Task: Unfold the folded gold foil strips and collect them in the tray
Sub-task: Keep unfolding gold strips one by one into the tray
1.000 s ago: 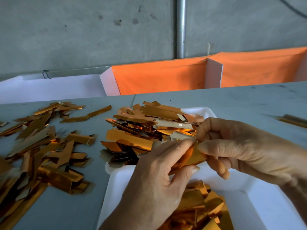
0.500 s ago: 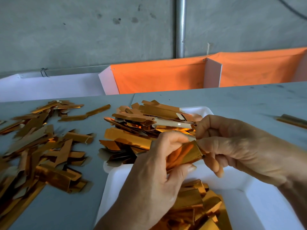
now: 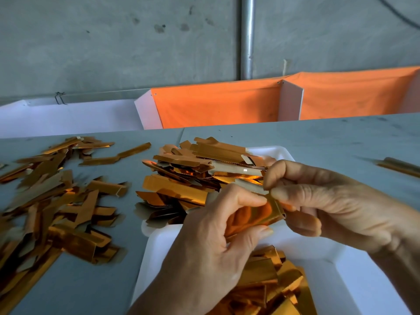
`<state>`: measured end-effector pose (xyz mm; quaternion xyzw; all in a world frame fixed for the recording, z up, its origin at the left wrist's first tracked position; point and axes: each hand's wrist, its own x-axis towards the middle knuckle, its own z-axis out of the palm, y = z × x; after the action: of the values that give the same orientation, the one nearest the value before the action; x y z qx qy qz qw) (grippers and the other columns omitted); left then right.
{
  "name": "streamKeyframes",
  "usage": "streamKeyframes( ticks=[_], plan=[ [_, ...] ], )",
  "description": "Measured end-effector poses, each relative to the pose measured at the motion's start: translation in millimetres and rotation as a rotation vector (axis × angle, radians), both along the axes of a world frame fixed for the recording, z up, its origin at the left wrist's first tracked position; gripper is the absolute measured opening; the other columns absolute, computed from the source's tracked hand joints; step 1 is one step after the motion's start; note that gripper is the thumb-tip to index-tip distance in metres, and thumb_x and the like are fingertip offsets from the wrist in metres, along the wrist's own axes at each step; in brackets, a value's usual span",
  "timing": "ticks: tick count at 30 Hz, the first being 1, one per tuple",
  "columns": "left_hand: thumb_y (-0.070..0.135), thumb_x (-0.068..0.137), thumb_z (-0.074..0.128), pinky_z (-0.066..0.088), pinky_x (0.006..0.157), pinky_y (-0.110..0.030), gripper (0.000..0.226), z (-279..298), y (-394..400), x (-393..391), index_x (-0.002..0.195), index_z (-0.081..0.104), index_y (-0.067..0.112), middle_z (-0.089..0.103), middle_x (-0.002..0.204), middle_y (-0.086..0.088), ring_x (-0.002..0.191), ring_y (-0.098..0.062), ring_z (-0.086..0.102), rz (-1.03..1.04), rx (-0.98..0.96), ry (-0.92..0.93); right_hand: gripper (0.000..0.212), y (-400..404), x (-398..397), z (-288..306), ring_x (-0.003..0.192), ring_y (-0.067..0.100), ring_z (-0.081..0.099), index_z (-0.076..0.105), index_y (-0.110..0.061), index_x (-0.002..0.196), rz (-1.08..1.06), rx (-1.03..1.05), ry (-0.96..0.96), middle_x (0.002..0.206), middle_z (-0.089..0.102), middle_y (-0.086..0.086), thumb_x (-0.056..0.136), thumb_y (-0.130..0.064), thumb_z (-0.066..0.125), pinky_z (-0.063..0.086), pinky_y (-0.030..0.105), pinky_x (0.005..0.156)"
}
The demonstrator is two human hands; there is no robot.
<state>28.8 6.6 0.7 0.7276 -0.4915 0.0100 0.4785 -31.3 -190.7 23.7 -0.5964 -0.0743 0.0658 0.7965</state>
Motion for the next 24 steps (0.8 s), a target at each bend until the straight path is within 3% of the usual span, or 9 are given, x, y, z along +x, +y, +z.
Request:
streamKeyframes(
  ticks=[5,10,16,19,24],
  plan=[
    [0.042,0.083,0.06,0.053,0.08,-0.027,0.024,0.6,-0.7,-0.2,0.105,0.053,0.037,0.069,0.102,0.009,0.097,-0.006,0.065,-0.065,-0.032,0.093,0.027,1.3,3.2,-3.1,0.04,0.009,0.046,0.065,-0.01,0.082,-0.02,-0.034,0.018,0.058,0.05,0.0,0.066,-0.023,0.084,0.04,0.018,0.042],
    [0.042,0.083,0.059,0.049,0.083,-0.016,0.023,1.3,-3.4,-1.4,0.103,0.051,0.037,0.07,0.101,0.018,0.099,-0.002,0.065,-0.135,-0.046,0.224,0.032,-4.9,-0.4,-4.1,0.039,0.009,0.046,0.067,-0.01,0.087,0.034,0.003,0.028,0.06,0.049,0.003,0.064,-0.023,0.087,0.041,0.018,0.042],
    [0.036,0.084,0.062,0.049,0.076,-0.011,0.025,-1.3,-5.7,-2.3,0.103,0.047,0.04,0.069,0.101,0.021,0.093,0.0,0.066,-0.11,-0.003,0.264,0.027,-9.9,3.2,-8.5,0.038,0.005,0.043,0.067,-0.014,0.086,0.071,-0.097,0.036,0.06,0.057,-0.002,0.068,-0.025,0.084,0.039,0.015,0.042],
    [0.036,0.086,0.062,0.05,0.082,-0.017,0.032,-3.5,-7.2,-1.1,0.106,0.04,0.046,0.066,0.105,0.027,0.096,0.007,0.062,-0.104,0.101,0.287,0.022,-12.3,4.5,-14.2,0.042,0.005,0.049,0.068,-0.015,0.088,0.116,-0.159,0.096,0.06,0.062,-0.006,0.072,-0.025,0.08,0.041,0.015,0.046],
    [0.041,0.085,0.064,0.049,0.09,-0.029,0.04,-8.1,-11.4,-0.2,0.11,0.033,0.046,0.067,0.105,0.023,0.096,0.005,0.061,-0.066,0.307,0.264,0.036,-19.3,1.9,-17.0,0.05,0.015,0.056,0.067,-0.008,0.094,0.088,-0.335,0.249,0.075,0.054,0.015,0.068,-0.026,0.084,0.045,0.02,0.049]
  ],
)
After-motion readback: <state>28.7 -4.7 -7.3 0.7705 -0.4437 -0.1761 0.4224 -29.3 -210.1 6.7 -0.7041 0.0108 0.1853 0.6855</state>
